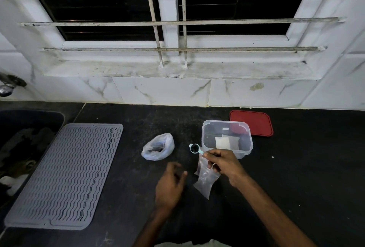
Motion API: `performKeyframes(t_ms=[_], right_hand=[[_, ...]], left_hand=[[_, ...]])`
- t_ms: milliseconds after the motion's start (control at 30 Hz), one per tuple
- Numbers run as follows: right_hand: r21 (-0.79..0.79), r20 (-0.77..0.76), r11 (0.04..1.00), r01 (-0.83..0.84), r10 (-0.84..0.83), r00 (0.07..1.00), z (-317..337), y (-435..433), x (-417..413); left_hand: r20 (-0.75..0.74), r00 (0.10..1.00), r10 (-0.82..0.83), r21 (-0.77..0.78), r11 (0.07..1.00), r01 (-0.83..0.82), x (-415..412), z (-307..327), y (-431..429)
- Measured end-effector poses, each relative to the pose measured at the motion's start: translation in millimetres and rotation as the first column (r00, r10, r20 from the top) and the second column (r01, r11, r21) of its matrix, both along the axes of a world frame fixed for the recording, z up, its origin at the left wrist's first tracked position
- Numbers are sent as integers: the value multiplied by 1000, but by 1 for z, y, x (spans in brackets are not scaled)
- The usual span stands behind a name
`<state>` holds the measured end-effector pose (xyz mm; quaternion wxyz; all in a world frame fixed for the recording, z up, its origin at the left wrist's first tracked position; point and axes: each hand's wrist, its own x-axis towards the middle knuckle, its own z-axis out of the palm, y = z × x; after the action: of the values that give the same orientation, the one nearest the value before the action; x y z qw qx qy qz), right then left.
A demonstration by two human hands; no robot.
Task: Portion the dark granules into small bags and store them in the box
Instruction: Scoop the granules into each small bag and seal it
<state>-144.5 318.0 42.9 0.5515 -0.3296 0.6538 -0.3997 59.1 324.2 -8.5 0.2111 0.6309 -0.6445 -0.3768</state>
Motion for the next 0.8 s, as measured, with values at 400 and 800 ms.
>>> performKeyframes(t_ms=[400,800], right_hand=[[-56,-57,998,41,-44,997,1,29,-35],[-31,-34,998,50,-51,998,-14,38,-32]], left_hand=[[266,842,-469,17,876,482,-53,7,-22],[278,820,-500,137,866,482,-35,0,-12]])
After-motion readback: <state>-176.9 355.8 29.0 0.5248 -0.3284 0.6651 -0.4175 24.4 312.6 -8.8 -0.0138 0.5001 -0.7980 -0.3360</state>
